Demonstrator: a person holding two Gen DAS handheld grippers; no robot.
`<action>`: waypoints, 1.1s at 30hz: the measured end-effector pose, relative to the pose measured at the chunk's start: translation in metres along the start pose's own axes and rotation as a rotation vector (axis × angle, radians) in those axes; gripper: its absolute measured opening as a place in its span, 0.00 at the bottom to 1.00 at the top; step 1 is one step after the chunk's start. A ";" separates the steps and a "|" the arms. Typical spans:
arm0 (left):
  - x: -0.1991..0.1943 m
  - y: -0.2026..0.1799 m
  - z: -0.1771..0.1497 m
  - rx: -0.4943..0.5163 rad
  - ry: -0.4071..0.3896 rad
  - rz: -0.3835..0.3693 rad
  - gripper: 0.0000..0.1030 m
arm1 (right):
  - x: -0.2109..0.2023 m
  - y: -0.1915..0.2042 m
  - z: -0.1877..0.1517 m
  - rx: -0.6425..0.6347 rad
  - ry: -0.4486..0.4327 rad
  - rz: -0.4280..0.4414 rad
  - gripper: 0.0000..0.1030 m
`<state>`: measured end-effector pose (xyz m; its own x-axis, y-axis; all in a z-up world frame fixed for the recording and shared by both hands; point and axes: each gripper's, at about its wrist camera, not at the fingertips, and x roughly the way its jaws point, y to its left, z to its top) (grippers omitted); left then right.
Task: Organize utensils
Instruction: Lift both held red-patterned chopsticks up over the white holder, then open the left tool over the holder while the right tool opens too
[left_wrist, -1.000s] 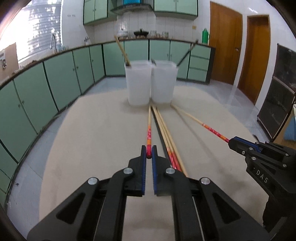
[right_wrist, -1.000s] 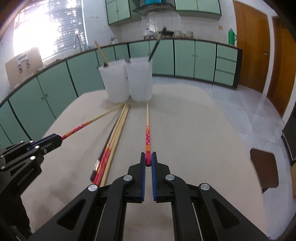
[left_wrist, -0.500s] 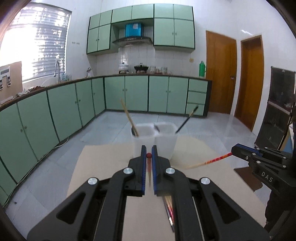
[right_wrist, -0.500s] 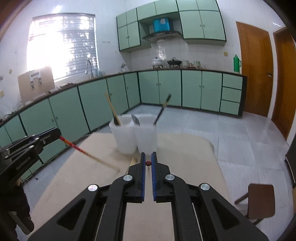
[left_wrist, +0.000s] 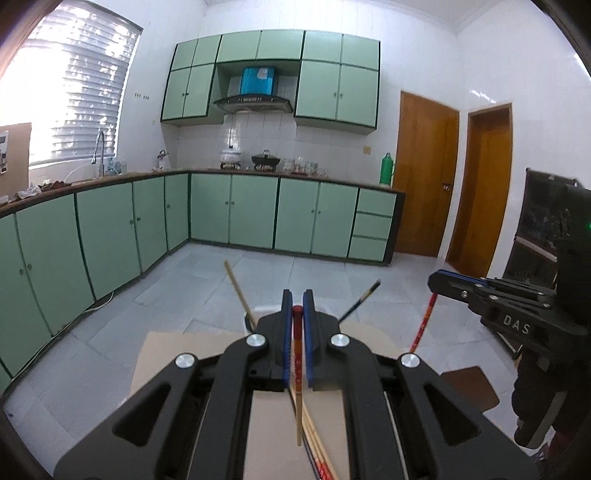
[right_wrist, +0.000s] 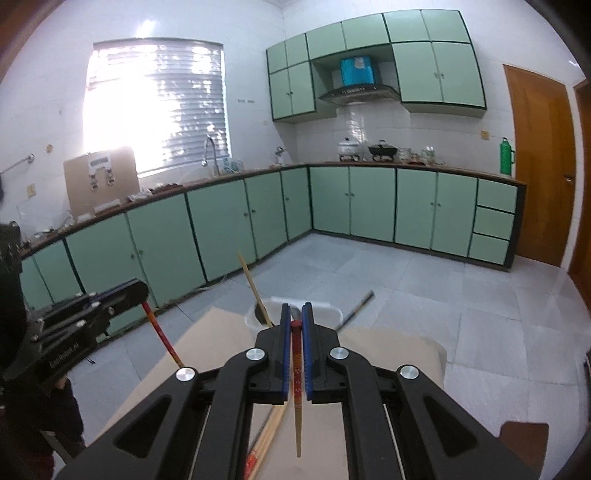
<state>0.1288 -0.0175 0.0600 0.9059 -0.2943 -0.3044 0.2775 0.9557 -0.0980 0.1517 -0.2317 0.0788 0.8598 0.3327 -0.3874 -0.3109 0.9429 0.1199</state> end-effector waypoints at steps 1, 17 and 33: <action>0.000 0.000 0.006 -0.001 -0.012 -0.004 0.05 | 0.001 0.000 0.009 -0.004 -0.014 0.005 0.06; 0.087 -0.018 0.094 0.091 -0.190 0.048 0.05 | 0.070 -0.024 0.116 0.006 -0.165 -0.050 0.06; 0.178 0.022 0.032 0.046 0.026 0.070 0.06 | 0.155 -0.038 0.047 0.007 0.015 -0.086 0.08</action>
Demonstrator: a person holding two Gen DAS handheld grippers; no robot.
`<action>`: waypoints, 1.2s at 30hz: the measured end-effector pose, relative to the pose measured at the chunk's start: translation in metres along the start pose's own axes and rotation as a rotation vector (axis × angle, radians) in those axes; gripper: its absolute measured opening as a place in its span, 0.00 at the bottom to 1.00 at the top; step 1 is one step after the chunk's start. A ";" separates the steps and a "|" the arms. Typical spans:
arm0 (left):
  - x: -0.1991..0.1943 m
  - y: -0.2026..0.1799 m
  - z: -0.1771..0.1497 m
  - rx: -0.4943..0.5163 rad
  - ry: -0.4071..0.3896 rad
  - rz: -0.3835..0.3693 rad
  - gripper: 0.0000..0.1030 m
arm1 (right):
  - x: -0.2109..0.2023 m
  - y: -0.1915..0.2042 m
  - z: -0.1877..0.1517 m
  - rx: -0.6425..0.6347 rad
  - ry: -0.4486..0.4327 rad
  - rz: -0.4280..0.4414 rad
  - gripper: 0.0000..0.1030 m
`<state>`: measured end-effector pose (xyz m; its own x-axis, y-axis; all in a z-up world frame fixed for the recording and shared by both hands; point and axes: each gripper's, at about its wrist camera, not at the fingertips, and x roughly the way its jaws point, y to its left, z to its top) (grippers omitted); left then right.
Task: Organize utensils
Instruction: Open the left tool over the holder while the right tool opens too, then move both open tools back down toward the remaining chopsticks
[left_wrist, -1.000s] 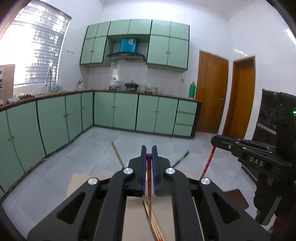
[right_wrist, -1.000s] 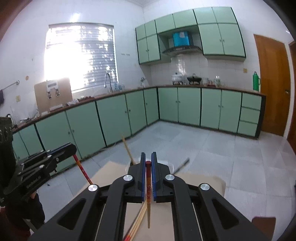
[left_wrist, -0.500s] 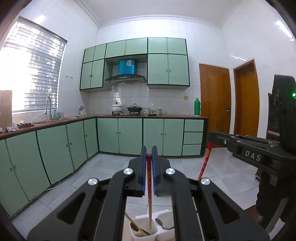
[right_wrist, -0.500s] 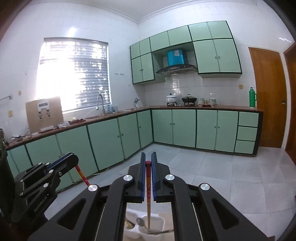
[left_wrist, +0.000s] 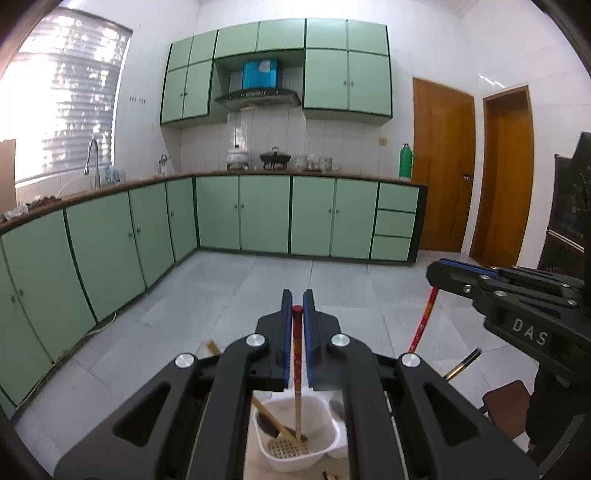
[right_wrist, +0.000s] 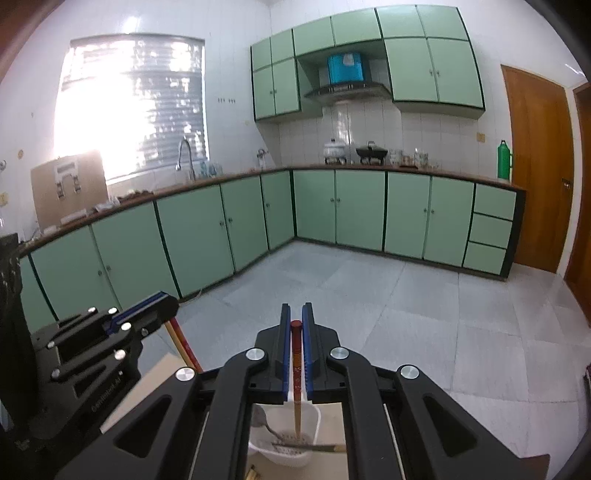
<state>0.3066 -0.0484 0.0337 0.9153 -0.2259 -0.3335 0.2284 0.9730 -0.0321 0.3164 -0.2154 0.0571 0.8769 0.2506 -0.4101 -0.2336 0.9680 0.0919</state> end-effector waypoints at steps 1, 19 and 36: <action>-0.001 0.002 -0.002 -0.001 0.005 -0.001 0.06 | -0.001 0.000 -0.002 0.001 0.006 -0.001 0.11; -0.104 0.007 -0.066 -0.016 -0.004 0.024 0.67 | -0.108 -0.011 -0.070 0.050 -0.102 -0.086 0.89; -0.157 0.014 -0.224 -0.049 0.309 0.084 0.73 | -0.145 0.024 -0.240 0.129 0.145 -0.143 0.94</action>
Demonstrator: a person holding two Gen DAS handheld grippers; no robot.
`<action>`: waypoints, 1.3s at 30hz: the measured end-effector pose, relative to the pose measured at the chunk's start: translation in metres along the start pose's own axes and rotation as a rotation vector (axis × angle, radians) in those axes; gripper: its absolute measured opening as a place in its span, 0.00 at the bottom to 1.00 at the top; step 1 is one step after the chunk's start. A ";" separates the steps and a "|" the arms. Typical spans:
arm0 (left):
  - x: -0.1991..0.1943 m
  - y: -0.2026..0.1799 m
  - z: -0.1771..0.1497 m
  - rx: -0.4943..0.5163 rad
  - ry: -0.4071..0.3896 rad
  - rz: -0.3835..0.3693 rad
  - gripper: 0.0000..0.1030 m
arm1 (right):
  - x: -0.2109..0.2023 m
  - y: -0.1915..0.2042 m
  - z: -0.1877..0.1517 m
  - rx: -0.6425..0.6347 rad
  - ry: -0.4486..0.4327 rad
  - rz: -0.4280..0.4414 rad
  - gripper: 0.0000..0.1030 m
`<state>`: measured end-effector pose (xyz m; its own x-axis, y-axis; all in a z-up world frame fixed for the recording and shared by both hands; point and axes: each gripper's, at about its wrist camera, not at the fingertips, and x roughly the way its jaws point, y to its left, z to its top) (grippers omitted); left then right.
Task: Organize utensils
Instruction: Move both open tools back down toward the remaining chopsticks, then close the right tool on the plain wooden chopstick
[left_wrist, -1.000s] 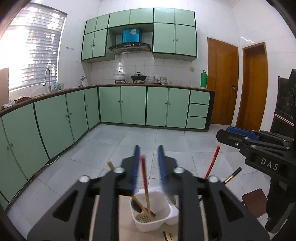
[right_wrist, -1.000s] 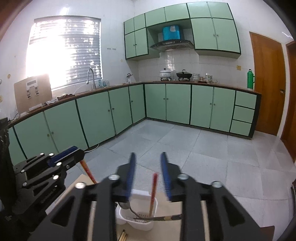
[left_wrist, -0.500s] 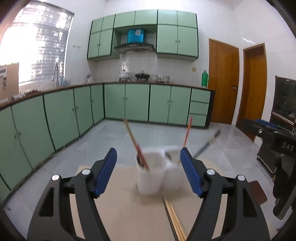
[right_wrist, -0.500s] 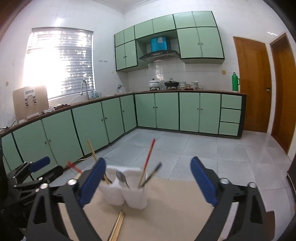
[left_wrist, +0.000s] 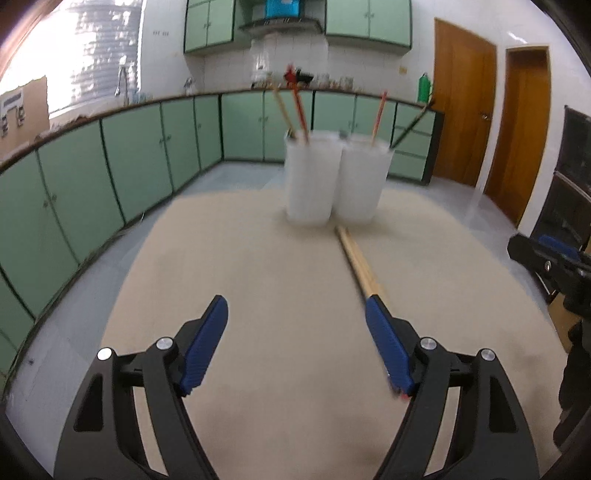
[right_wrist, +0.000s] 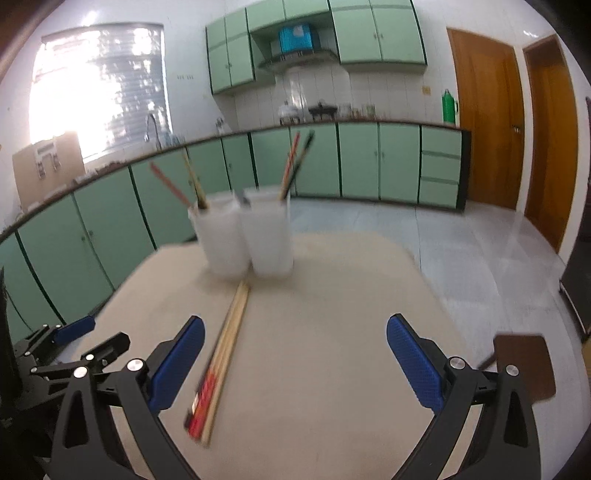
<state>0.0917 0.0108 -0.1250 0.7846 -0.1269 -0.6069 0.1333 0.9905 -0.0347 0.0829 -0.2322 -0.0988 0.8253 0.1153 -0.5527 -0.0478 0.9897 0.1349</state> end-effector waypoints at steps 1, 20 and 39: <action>0.000 -0.001 -0.006 -0.008 0.015 0.004 0.73 | 0.001 0.003 -0.005 -0.001 0.013 0.001 0.94; 0.013 0.003 -0.037 -0.055 0.128 0.028 0.73 | 0.028 0.052 -0.060 -0.088 0.227 0.072 0.44; 0.021 0.012 -0.040 -0.085 0.197 0.030 0.72 | 0.039 0.060 -0.063 -0.097 0.289 0.062 0.26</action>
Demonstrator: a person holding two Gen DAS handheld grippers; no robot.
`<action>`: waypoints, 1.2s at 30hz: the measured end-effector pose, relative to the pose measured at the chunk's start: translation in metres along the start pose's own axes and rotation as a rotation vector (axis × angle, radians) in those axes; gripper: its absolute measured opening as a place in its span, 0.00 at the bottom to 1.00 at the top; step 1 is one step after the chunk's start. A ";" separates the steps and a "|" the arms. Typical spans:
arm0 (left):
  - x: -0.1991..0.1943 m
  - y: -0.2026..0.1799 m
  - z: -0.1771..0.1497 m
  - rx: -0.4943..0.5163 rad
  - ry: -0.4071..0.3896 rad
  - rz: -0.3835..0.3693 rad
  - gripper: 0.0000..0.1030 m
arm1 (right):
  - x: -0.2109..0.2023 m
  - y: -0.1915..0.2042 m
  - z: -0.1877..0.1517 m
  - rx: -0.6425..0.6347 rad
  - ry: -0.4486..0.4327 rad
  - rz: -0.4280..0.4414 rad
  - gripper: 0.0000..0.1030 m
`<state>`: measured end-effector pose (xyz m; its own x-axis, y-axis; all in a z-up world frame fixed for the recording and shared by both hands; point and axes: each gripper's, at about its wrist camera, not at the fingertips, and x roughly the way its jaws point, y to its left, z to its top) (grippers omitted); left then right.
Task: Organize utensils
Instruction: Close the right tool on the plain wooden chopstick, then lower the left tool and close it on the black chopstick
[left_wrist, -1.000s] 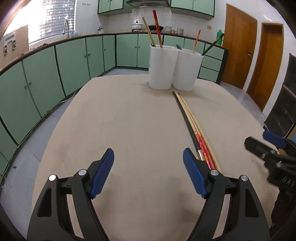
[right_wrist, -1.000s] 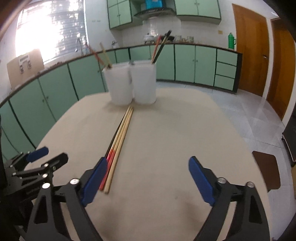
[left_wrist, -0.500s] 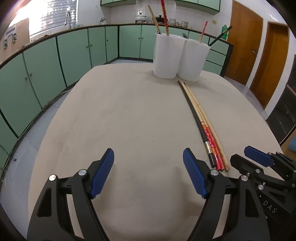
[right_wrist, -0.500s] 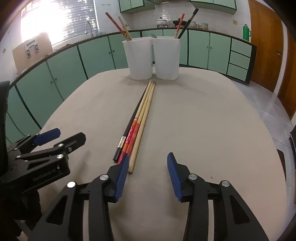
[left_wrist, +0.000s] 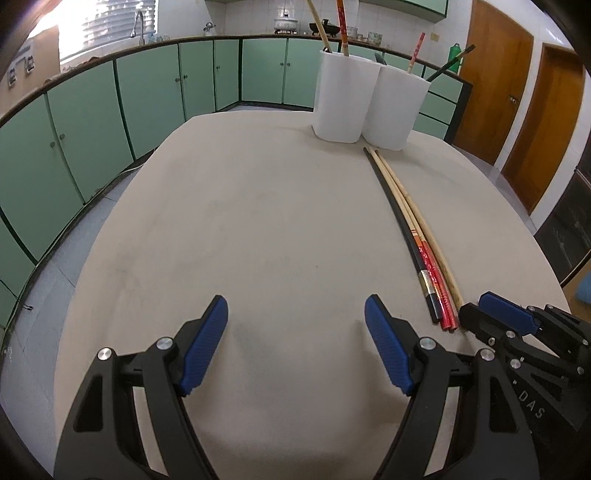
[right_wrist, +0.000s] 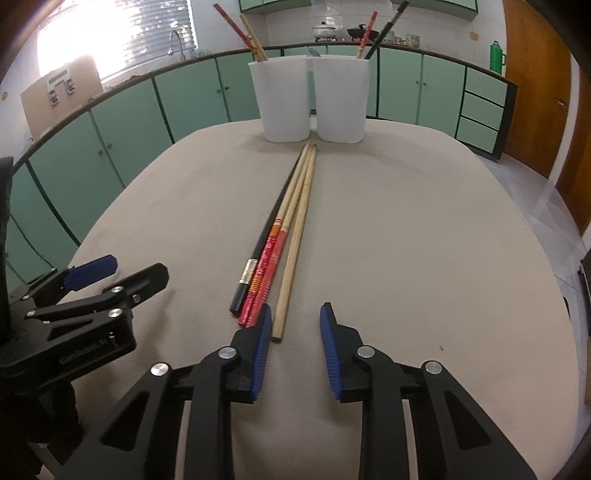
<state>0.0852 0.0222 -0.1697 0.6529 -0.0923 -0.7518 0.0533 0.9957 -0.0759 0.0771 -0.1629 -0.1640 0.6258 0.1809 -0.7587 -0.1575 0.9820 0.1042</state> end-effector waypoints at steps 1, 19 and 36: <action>0.000 0.000 -0.001 0.000 0.000 0.000 0.72 | 0.000 -0.001 0.000 0.002 0.000 0.001 0.26; 0.001 -0.027 -0.003 0.061 0.004 -0.054 0.71 | -0.003 -0.029 0.000 0.044 -0.005 -0.031 0.06; 0.006 -0.057 -0.012 0.131 0.047 -0.093 0.71 | -0.002 -0.043 -0.001 0.082 -0.007 -0.019 0.06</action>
<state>0.0775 -0.0348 -0.1776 0.6045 -0.1816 -0.7757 0.2119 0.9752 -0.0632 0.0824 -0.2051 -0.1675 0.6333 0.1627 -0.7566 -0.0829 0.9863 0.1427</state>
